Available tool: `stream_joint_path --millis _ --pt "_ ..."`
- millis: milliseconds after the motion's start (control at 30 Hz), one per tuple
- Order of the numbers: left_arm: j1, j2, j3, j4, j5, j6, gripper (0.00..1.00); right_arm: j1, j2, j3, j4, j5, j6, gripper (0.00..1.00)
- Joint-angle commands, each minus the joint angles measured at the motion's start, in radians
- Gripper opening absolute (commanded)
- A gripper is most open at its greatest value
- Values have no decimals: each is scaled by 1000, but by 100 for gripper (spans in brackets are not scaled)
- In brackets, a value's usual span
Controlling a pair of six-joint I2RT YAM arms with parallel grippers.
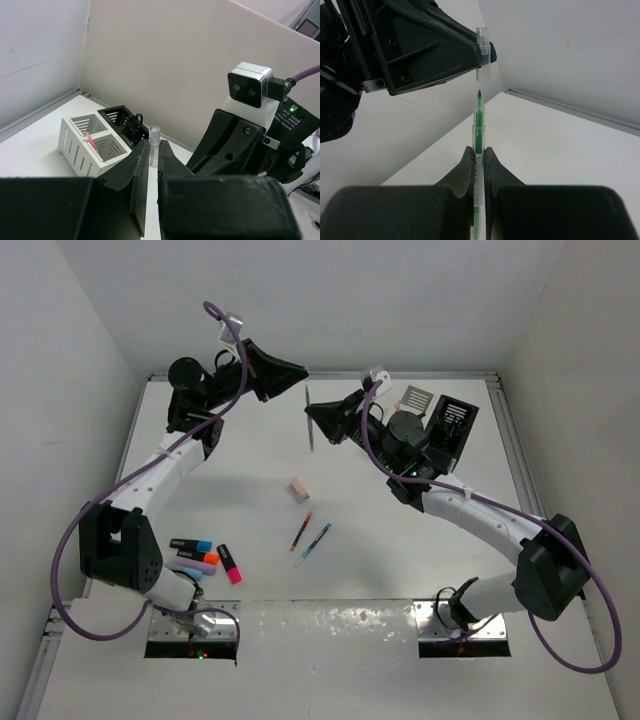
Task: Sort the stationery into containers
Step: Close the pen cap on the pen.
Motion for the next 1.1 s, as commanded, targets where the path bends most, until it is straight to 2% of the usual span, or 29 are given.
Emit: stream_joint_path --millis 0,1067 --pt "-14 -42 39 15 15 21 0 7 -40 -10 20 22 -23 0" --pt "-31 -42 -5 -8 -37 -17 0 7 -5 36 72 31 -20 0"
